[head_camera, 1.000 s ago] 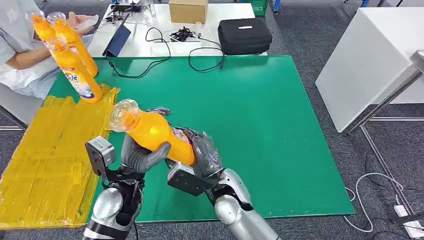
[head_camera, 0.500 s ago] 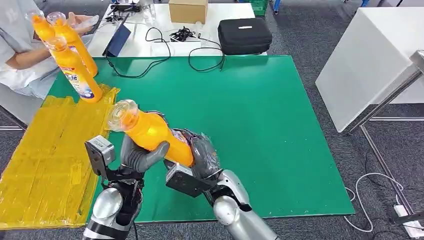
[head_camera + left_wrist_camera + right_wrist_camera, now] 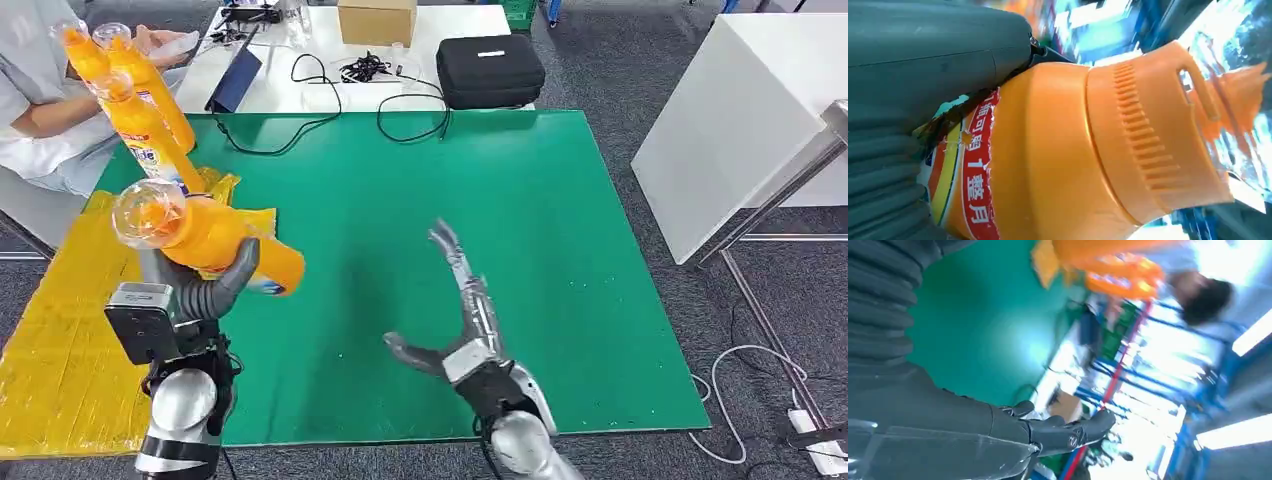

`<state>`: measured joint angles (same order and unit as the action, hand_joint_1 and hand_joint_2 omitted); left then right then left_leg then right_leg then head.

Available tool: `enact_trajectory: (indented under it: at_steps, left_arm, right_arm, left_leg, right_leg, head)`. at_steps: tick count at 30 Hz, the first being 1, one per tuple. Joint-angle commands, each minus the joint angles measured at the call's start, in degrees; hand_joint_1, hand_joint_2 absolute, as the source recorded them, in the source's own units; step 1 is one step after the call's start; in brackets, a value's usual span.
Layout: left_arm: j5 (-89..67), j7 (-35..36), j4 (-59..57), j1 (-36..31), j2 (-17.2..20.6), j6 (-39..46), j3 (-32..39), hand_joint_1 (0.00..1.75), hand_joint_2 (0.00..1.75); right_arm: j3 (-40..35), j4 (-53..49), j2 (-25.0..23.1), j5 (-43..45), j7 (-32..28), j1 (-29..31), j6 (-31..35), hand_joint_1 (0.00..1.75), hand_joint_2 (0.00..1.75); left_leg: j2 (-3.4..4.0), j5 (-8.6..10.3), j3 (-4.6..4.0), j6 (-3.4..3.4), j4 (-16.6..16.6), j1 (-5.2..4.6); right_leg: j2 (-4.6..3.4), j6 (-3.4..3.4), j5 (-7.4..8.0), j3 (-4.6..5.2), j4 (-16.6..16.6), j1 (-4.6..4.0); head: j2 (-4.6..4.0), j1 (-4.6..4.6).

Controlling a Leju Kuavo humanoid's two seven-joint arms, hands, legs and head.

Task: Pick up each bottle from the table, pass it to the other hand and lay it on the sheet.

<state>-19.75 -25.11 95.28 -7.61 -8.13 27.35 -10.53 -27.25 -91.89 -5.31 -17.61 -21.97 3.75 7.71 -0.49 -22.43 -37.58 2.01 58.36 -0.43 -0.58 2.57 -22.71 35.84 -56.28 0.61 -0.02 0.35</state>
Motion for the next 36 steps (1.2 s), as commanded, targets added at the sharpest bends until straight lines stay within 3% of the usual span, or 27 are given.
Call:
enact_trajectory:
  at_steps: [1, 5, 6, 7, 8, 10, 12, 21, 36]
  left_arm:
    - [-33.67, 5.78, -6.84, -6.21, 2.32, 10.59, 3.36, 1.75, 1.75]
    - [-68.85, 18.58, -19.29, -11.16, 3.33, 12.37, 1.99, 1.75, 1.75]
    - [-70.25, 29.11, -24.53, -14.97, 10.80, 10.99, -5.76, 1.75, 1.75]
    - [-70.25, 33.38, -27.13, -16.92, 13.03, 11.02, -10.42, 1.75, 1.75]
    - [-70.25, 42.76, -33.37, -21.29, 16.13, 8.79, -20.47, 1.75, 1.75]
    - [-70.25, 40.21, -42.49, -23.56, 13.49, 5.48, -17.71, 1.75, 1.75]
    - [-70.25, 39.54, -44.74, -24.24, 13.21, 6.98, -17.10, 1.75, 1.75]
    - [-69.70, 37.09, -59.55, -29.10, 9.30, -2.12, -3.77, 1.75, 1.75]
    - [-69.45, 39.36, -65.00, -32.42, 12.23, -5.92, 4.48, 1.75, 1.75]
  right_arm:
    - [13.15, -10.71, 3.42, 5.38, -2.81, -5.58, -3.47, 0.00, 0.00]
    - [13.15, -9.12, 3.84, 6.55, -2.80, -3.76, -4.80, 0.00, 0.00]
    - [13.11, -8.99, 3.94, 6.72, -2.81, -3.50, -4.85, 0.00, 0.00]
    - [13.18, -9.09, 3.95, 6.74, -2.81, -3.48, -4.82, 0.00, 0.00]
    - [13.27, -9.33, 4.14, 6.76, -2.80, -3.45, -4.79, 0.00, 0.00]
    - [13.59, -9.67, 4.50, 7.81, -2.05, -3.48, -6.08, 0.00, 0.00]
    - [13.83, -9.70, 4.42, 7.89, -1.99, -3.53, -6.26, 0.00, 0.00]
    - [14.98, -7.50, 3.96, 11.99, -0.51, -4.85, -12.37, 0.00, 0.00]
    - [13.55, -3.63, 2.88, 11.15, 0.71, -3.80, -14.23, 0.00, 0.00]
  left_leg:
    - [-0.26, -0.10, 0.32, -0.14, 0.00, 0.06]
    - [-0.18, -0.03, 0.27, -0.13, -0.05, 0.02]
    - [-0.19, 0.01, 0.23, -0.10, -0.07, 0.00]
    - [-0.22, -0.02, 0.41, -0.16, -0.09, 0.03]
    - [-0.31, 0.07, 0.28, -0.14, -0.11, 0.00]
    - [-0.59, 0.14, 0.30, -0.19, -0.09, 0.05]
    - [-0.08, 0.14, 0.31, -0.22, -0.11, 0.02]
    - [0.20, 0.09, 0.34, -0.29, -0.02, 0.12]
    - [0.32, 0.04, 0.27, -0.32, 0.02, 0.16]
  right_leg:
    - [0.35, -0.08, -0.18, -0.41, 0.01, -0.07]
    - [0.25, -0.06, -0.08, -0.31, 0.05, -0.03]
    - [0.23, -0.05, -0.04, -0.27, 0.06, -0.01]
    - [0.29, -0.09, -0.08, -0.46, 0.08, -0.04]
    - [0.36, -0.08, -0.04, -0.34, 0.06, -0.01]
    - [0.66, -0.13, -0.06, -0.44, 0.05, -0.06]
    - [0.19, -0.25, 0.14, -0.22, 0.06, -0.03]
    - [0.07, -0.23, 0.08, -0.29, 0.00, -0.14]
    - [-0.08, -0.27, 0.09, -0.22, -0.02, -0.17]
  head:
    - [0.00, 0.00]
    - [0.00, 0.02]
    - [0.00, 0.00]
    - [0.00, -0.02]
    - [0.00, 0.00]
    - [0.00, 0.04]
    - [0.00, -0.04]
    - [0.00, 0.00]
    - [0.00, 0.00]
